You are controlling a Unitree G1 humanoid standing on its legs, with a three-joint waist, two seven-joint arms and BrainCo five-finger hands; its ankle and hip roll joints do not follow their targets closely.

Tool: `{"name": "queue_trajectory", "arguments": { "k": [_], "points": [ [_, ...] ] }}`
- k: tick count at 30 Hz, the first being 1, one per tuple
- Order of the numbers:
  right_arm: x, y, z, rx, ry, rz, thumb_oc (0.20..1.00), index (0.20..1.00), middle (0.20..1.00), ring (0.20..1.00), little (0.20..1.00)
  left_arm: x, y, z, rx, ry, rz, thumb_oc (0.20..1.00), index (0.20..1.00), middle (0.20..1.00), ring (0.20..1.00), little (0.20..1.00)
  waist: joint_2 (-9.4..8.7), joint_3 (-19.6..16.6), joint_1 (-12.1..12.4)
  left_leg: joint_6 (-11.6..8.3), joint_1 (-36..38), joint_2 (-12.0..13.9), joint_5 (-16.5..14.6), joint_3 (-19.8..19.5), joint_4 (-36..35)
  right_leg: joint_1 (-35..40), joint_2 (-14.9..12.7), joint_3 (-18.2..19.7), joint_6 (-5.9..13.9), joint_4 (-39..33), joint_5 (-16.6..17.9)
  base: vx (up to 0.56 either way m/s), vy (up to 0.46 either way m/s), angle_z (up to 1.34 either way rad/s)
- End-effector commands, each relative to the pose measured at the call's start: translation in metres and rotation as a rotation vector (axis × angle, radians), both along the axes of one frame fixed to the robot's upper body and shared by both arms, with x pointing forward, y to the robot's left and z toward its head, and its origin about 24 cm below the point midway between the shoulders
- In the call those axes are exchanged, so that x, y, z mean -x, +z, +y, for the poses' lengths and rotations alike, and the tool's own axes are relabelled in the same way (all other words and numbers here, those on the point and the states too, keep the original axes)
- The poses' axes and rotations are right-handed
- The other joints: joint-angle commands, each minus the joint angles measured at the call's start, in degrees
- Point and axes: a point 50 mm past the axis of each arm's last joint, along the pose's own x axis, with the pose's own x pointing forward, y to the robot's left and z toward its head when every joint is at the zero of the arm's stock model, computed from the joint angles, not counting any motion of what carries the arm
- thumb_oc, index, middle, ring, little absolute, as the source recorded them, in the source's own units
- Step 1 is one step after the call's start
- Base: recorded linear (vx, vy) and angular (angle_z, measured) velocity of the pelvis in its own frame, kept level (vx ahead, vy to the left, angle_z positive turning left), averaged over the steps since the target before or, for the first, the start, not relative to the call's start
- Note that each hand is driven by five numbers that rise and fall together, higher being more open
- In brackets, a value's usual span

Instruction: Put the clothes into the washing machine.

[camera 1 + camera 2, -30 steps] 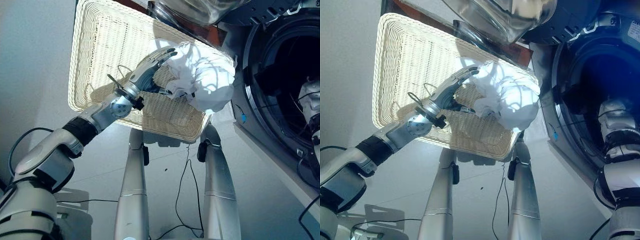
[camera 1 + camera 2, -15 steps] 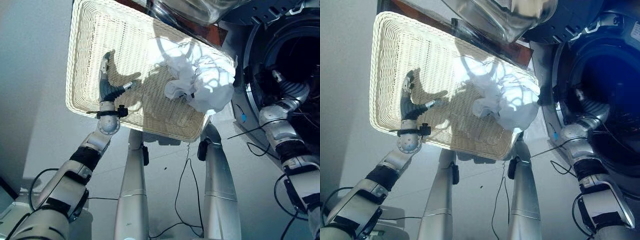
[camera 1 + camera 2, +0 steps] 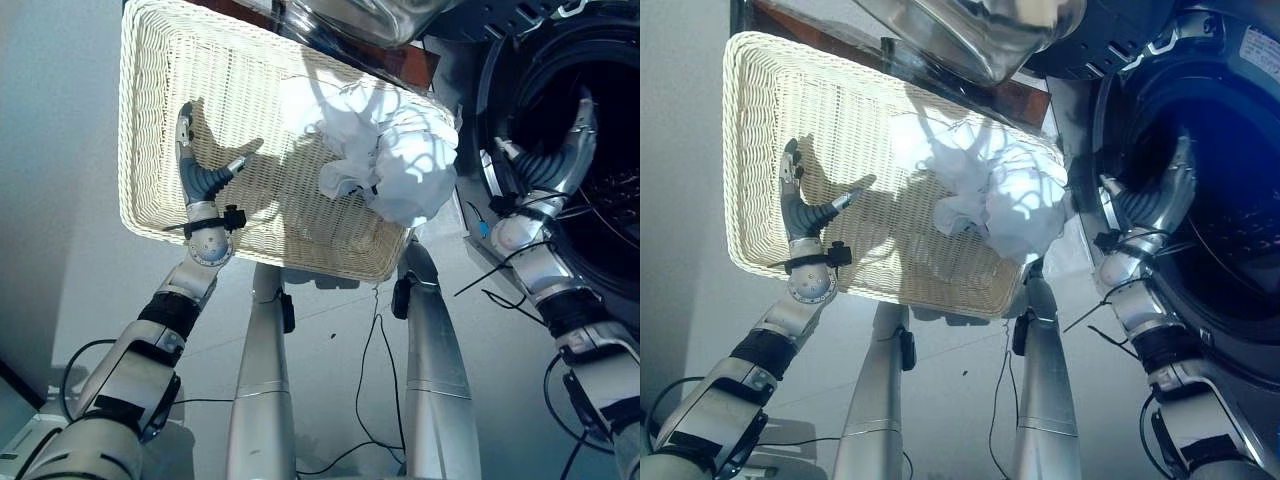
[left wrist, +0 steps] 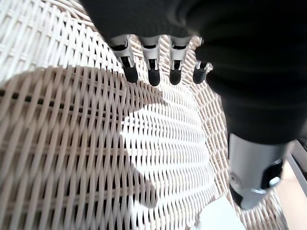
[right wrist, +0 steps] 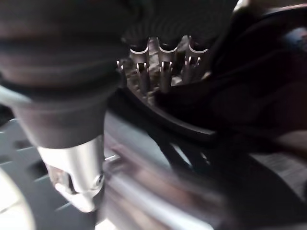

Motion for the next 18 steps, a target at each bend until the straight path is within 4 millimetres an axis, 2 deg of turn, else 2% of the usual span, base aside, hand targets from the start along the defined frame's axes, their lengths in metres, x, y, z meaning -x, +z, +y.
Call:
{"name": "queue_trajectory", "arguments": {
  "k": [1, 3, 8, 18],
  "points": [
    [0.012, 0.01, 0.019, 0.142, 0.087, -0.09, 1.0, 1.0, 1.0, 1.0, 1.0, 0.002, 0.002, 0.004, 0.053, 0.03, -0.036, 1.0, 1.0, 1.0, 1.0, 1.0, 0.15, -1.1, -0.6, 4.43, -2.9, -3.8, -3.3, 2.3, 6.1, 2.8, 4.7, -3.3, 1.17, -6.1, 5.7, 0.0, 0.0, 0.0],
    [0.014, 0.013, 0.027, 0.171, 0.117, -0.104, 1.0, 1.0, 1.0, 1.0, 1.0, 0.003, 0.001, 0.001, 0.052, 0.028, -0.035, 1.0, 1.0, 1.0, 1.0, 1.0, 0.17, -1.1, -0.6, 4.44, -3.1, -3.9, -3.2, 2.2, 6.2, 2.6, 4.7, -3.2, 1.15, -5.9, 5.6, 0.0, 0.0, 0.0],
    [0.023, 0.017, 0.064, 0.355, 0.274, -0.123, 1.0, 1.0, 1.0, 1.0, 1.0, 0.004, -0.001, -0.004, 0.061, 0.024, -0.037, 1.0, 1.0, 1.0, 1.0, 1.0, 0.23, -1.1, -0.4, 4.52, -3.4, -3.9, -3.0, 2.2, 6.8, 2.4, 4.8, -3.1, 1.02, -5.1, 5.2, 0.0, 0.0, 0.0],
    [0.038, 0.026, 0.106, 0.593, 0.539, -0.08, 1.0, 1.0, 1.0, 1.0, 1.0, 0.005, 0.001, -0.009, 0.055, 0.006, -0.035, 1.0, 1.0, 1.0, 1.0, 1.0, 0.27, -1.1, 0.2, 4.46, -3.4, -4.0, -2.5, 2.1, 7.2, 2.8, 4.6, -3.3, 0.87, -4.5, 4.9, 0.0, 0.0, 0.0]
  ]
}}
